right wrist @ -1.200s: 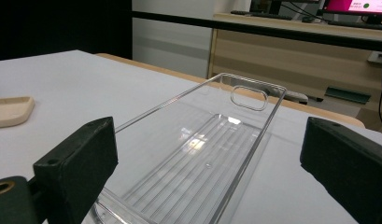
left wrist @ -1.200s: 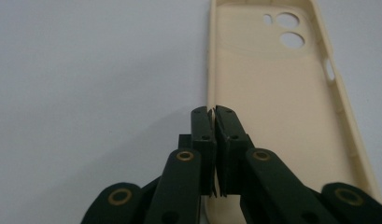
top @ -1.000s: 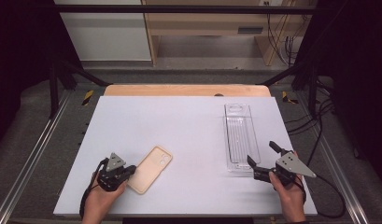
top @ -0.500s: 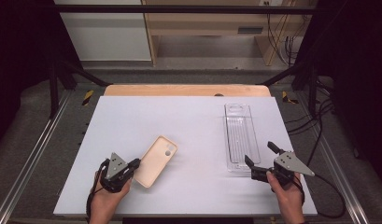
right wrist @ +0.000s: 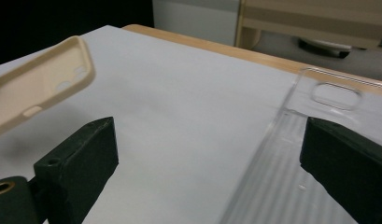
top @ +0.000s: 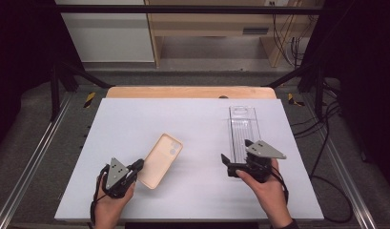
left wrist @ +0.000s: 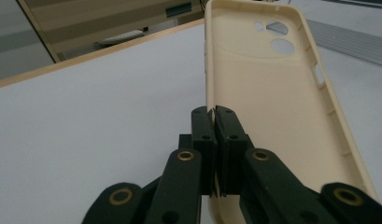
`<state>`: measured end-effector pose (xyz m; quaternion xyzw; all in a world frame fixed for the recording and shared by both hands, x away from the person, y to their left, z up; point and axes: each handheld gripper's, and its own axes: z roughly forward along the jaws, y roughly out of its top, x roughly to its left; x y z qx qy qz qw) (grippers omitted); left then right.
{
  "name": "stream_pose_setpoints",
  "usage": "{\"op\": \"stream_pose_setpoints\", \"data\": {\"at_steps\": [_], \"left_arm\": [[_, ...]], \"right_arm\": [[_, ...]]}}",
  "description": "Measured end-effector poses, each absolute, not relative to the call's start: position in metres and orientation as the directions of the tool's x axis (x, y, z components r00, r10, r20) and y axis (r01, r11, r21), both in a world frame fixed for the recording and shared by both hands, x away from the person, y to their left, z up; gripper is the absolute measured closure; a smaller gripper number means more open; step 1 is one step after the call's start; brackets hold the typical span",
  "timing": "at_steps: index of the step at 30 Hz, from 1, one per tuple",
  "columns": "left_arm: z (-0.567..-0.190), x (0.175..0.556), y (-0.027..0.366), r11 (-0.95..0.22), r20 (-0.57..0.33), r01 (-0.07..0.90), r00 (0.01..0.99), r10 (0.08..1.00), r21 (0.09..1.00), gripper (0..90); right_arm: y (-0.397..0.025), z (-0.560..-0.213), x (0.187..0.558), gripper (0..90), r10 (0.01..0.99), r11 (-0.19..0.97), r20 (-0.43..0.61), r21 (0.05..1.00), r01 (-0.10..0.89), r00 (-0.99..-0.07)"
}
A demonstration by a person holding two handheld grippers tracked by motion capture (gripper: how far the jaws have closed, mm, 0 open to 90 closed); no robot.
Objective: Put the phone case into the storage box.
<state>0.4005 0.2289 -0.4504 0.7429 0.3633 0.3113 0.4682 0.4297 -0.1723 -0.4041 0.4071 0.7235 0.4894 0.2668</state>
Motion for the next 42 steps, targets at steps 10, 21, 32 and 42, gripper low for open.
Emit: {"op": "stream_pose_setpoints", "data": {"at_steps": [10,21,32,42], "left_arm": [[-0.446,0.397,0.224,-0.294,0.145,0.203,0.538,0.831,0.934,87.5],[-0.445,0.393,0.217,-0.315,0.178,0.171,0.541,0.822,0.934,87.5],[-0.443,0.391,0.212,-0.336,0.210,0.137,0.551,0.807,0.932,87.5],[-0.443,0.388,0.210,-0.335,0.209,0.133,0.557,0.804,0.933,87.5]], "right_arm": [[-0.114,-0.387,0.448,5.7,0.794,0.266,-0.001,0.900,0.345,-0.607],[-0.085,-0.391,0.457,18.4,0.733,0.284,0.058,0.879,0.383,-0.678],[-0.070,-0.399,0.466,33.2,0.702,0.285,0.127,0.852,0.440,-0.701],[-0.070,-0.401,0.477,51.3,0.677,0.216,0.240,0.839,0.500,-0.695]]}}
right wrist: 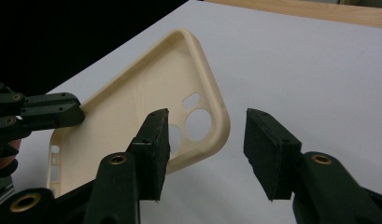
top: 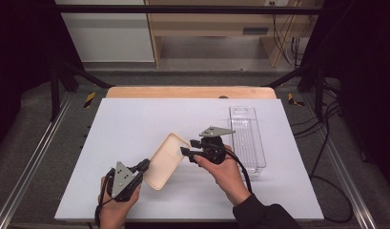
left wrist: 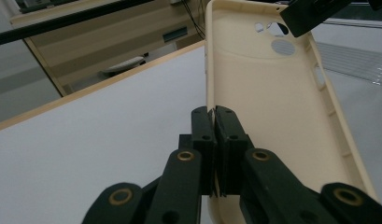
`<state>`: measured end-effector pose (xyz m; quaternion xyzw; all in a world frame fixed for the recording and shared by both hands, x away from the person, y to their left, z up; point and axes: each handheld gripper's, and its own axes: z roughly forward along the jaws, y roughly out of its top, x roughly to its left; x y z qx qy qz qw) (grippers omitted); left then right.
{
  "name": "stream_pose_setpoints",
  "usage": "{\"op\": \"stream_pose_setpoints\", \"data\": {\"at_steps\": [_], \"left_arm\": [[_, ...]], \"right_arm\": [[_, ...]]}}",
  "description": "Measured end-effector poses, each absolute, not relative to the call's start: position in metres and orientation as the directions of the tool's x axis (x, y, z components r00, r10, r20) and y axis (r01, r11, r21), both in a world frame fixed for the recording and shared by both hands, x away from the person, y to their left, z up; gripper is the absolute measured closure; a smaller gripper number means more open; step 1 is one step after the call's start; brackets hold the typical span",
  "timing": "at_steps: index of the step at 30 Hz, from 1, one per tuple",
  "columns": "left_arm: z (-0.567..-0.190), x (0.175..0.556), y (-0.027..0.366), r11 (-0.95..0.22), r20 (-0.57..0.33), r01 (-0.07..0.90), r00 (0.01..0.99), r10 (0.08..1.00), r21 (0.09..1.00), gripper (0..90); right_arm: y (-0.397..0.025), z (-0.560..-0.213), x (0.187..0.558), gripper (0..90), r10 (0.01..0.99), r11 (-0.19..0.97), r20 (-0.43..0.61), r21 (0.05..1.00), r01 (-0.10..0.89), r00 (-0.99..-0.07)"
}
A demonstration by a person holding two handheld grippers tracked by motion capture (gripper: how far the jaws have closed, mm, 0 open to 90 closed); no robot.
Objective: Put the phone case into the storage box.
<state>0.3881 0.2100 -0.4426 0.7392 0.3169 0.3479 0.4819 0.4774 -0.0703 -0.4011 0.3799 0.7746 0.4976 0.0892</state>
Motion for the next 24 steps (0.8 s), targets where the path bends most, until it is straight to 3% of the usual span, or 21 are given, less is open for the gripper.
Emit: {"op": "stream_pose_setpoints", "data": {"at_steps": [12,24], "left_arm": [[-0.4413,0.3859,0.2083,-0.332,0.219,0.110,0.554,0.803,0.937,87.5],[-0.4424,0.3866,0.2078,-0.330,0.213,0.117,0.559,0.801,0.937,87.4]], "right_arm": [[-0.0730,-0.4032,0.4826,66.7,0.654,0.190,0.294,0.828,0.527,-0.697],[-0.0742,-0.4018,0.4828,73.0,0.651,0.158,0.303,0.842,0.515,-0.696]]}}
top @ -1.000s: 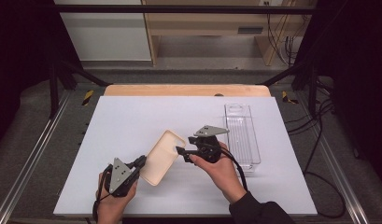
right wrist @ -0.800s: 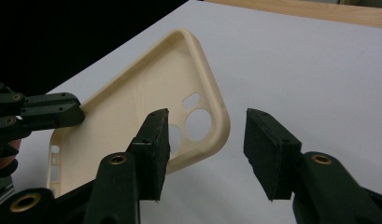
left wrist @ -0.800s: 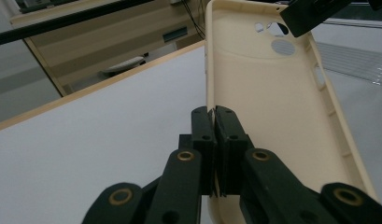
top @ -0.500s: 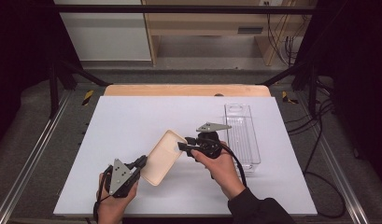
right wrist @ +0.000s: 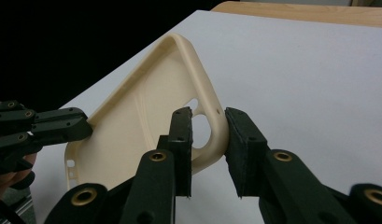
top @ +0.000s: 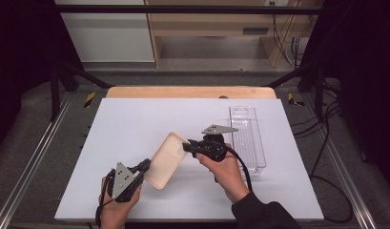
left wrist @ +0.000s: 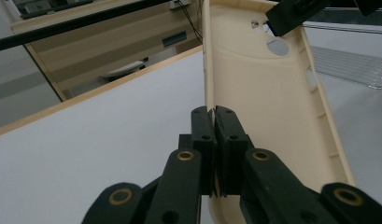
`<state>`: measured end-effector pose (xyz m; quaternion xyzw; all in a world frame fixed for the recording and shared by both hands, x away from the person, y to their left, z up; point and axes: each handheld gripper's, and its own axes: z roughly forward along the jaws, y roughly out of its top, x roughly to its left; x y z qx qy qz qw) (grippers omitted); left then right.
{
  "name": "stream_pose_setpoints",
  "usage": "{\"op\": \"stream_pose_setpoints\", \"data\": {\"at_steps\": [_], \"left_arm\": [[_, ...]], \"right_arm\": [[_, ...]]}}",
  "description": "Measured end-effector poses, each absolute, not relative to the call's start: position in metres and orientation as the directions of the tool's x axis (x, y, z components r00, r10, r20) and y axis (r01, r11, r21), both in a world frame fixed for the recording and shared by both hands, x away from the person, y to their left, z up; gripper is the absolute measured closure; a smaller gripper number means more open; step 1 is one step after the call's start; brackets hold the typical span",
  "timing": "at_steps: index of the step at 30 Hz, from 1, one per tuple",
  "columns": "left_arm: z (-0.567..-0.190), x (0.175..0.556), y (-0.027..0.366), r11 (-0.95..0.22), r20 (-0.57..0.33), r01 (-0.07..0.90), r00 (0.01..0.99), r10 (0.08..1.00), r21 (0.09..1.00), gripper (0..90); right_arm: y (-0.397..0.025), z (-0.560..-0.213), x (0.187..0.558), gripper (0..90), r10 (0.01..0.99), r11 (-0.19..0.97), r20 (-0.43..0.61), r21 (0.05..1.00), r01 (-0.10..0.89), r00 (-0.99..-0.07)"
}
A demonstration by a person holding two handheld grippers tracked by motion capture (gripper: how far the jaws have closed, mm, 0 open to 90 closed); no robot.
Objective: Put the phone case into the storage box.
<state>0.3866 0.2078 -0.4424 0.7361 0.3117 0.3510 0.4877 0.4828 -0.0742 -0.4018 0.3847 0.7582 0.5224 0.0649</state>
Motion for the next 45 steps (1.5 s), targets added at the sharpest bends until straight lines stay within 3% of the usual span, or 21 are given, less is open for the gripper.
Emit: {"op": "stream_pose_setpoints", "data": {"at_steps": [14,21,24,28,37,45], "left_arm": [[-0.447,0.390,0.203,-0.348,0.218,0.132,0.566,0.795,0.928,87.3],[-0.450,0.392,0.204,-0.311,0.170,0.155,0.575,0.800,0.938,84.3],[-0.451,0.394,0.205,-0.273,0.139,0.156,0.571,0.809,0.949,64.5],[-0.455,0.398,0.209,-0.241,0.108,0.168,0.563,0.820,0.956,49.3],[-0.458,0.404,0.220,-0.179,0.046,0.199,0.535,0.843,0.963,28.4],[-0.459,0.406,0.229,-0.133,0.001,0.222,0.511,0.860,0.966,16.5]], "right_arm": [[-0.073,-0.400,0.483,78.2,0.679,0.141,0.275,0.861,0.489,-0.681],[-0.073,-0.397,0.482,78.6,0.674,0.149,0.252,0.874,0.462,-0.694],[-0.074,-0.393,0.483,78.6,0.685,0.156,0.226,0.883,0.443,-0.693],[-0.082,-0.386,0.488,78.6,0.704,0.168,0.191,0.891,0.422,-0.684],[-0.114,-0.357,0.508,78.5,0.758,0.186,0.107,0.910,0.370,-0.644],[-0.143,-0.327,0.521,78.5,0.788,0.220,0.016,0.926,0.306,-0.615]]}}
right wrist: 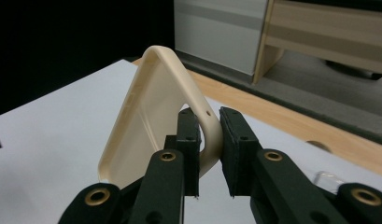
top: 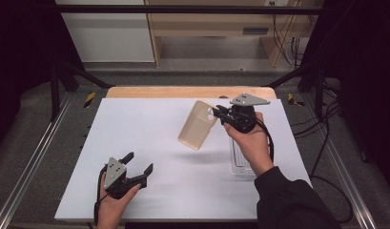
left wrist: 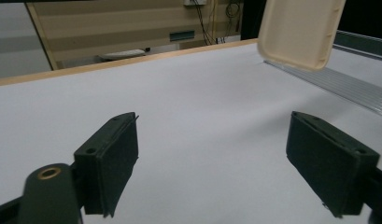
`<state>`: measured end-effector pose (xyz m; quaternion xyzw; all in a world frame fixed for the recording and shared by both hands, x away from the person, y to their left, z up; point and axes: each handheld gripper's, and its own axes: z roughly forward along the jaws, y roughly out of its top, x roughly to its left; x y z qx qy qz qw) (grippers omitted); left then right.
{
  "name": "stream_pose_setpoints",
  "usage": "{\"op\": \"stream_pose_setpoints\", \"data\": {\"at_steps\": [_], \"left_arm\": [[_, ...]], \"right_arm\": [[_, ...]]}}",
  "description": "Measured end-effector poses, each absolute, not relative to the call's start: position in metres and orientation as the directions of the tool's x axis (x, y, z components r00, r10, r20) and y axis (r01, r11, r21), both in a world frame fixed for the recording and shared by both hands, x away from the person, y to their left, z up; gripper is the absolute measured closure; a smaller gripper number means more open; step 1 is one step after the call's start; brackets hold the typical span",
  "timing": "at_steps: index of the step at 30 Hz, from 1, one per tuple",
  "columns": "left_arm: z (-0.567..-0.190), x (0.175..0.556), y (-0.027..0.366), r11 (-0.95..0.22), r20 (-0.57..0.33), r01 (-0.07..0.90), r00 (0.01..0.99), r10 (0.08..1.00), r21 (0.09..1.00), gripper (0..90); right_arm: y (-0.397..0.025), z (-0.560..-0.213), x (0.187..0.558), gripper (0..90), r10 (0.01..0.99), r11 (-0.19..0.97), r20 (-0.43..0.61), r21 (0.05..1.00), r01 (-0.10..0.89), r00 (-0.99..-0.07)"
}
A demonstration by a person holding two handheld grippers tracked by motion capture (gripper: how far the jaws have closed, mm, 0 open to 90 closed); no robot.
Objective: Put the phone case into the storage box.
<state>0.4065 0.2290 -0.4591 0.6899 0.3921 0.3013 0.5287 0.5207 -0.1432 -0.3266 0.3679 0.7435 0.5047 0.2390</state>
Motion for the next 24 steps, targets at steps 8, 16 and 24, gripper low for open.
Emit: {"op": "stream_pose_setpoints", "data": {"at_steps": [8,16,24], "left_arm": [[-0.460,0.408,0.240,-0.092,-0.037,0.233,0.494,0.869,0.968,8.7],[-0.461,0.408,0.244,-0.083,-0.044,0.241,0.479,0.877,0.967,7.8],[-0.462,0.408,0.243,-0.094,-0.034,0.239,0.481,0.876,0.966,7.8]], "right_arm": [[-0.174,-0.298,0.533,78.5,0.813,0.231,-0.043,0.939,0.254,-0.581],[-0.202,-0.272,0.540,78.4,0.842,0.232,-0.080,0.947,0.224,-0.534],[-0.226,-0.261,0.545,78.4,0.869,0.215,-0.084,0.952,0.220,-0.487]]}}
